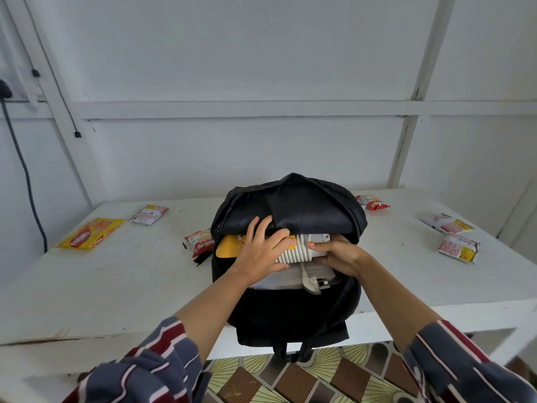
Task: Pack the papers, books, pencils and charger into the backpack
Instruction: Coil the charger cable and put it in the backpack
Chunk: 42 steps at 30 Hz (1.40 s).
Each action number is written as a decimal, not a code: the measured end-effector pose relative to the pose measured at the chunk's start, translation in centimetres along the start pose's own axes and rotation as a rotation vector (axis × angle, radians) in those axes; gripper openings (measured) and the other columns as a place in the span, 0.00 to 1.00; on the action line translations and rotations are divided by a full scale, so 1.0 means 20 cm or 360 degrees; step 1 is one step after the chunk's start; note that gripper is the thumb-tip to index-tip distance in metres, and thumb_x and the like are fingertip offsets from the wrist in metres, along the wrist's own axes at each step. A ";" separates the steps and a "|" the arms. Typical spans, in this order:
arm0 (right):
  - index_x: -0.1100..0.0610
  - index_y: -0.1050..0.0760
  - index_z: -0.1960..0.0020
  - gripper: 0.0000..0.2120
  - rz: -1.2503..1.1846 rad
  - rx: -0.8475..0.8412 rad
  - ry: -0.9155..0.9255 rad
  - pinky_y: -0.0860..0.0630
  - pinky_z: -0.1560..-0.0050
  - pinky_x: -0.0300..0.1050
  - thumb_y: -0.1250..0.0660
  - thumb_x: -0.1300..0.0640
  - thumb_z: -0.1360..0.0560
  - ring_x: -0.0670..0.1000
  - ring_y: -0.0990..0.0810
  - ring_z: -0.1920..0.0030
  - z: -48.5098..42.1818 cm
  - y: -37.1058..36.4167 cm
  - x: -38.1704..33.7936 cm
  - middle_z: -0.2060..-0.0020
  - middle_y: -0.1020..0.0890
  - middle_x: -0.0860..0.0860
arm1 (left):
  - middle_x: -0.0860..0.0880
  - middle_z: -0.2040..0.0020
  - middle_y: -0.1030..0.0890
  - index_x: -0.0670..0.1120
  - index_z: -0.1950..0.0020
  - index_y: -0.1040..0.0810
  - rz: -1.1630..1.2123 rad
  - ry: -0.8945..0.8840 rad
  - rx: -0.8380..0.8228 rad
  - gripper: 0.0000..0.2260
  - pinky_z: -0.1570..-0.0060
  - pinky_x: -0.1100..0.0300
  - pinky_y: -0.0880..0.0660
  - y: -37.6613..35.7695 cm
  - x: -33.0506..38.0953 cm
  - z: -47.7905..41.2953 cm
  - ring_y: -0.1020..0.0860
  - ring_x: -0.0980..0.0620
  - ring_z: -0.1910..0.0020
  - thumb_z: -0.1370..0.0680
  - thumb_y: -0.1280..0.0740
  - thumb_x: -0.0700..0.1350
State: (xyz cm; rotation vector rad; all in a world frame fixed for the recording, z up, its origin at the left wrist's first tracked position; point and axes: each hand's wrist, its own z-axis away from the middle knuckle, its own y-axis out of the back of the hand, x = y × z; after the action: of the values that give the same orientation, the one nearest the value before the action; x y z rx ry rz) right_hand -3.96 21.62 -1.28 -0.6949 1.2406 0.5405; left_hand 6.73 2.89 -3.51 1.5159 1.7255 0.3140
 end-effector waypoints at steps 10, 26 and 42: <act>0.64 0.30 0.35 0.27 0.0073 -0.0106 -0.0158 0.27 0.38 0.55 0.30 0.64 0.33 0.59 0.24 0.39 -0.02 0.00 -0.02 0.41 0.22 0.60 | 0.52 0.43 0.31 0.54 0.48 0.22 0.0074 -0.0001 -0.0101 0.26 0.39 0.36 0.33 0.01 0.00 -0.02 0.34 0.40 0.39 0.42 0.22 0.59; 0.57 0.26 0.45 0.16 0.0610 0.0132 -0.0217 0.26 0.52 0.45 0.28 0.62 0.31 0.53 0.24 0.50 -0.01 -0.01 -0.07 0.50 0.21 0.53 | 0.51 0.45 0.23 0.55 0.50 0.20 0.0096 0.0017 -0.0404 0.27 0.40 0.37 0.32 0.10 0.02 -0.04 0.26 0.37 0.41 0.46 0.20 0.59; 0.56 0.29 0.37 0.24 0.0828 0.0286 -0.0113 0.28 0.56 0.42 0.30 0.50 0.29 0.50 0.25 0.49 0.07 -0.04 -0.08 0.45 0.23 0.52 | 0.53 0.43 0.22 0.55 0.44 0.20 0.0200 0.0039 -0.0167 0.13 0.37 0.38 0.35 0.10 0.02 -0.01 0.27 0.37 0.38 0.27 0.38 0.51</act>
State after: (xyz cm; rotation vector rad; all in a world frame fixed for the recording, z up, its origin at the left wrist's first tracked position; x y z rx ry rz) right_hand -2.78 22.08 0.77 -0.1924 1.3866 0.8591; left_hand 8.03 3.80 -2.26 1.5524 1.6098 0.4820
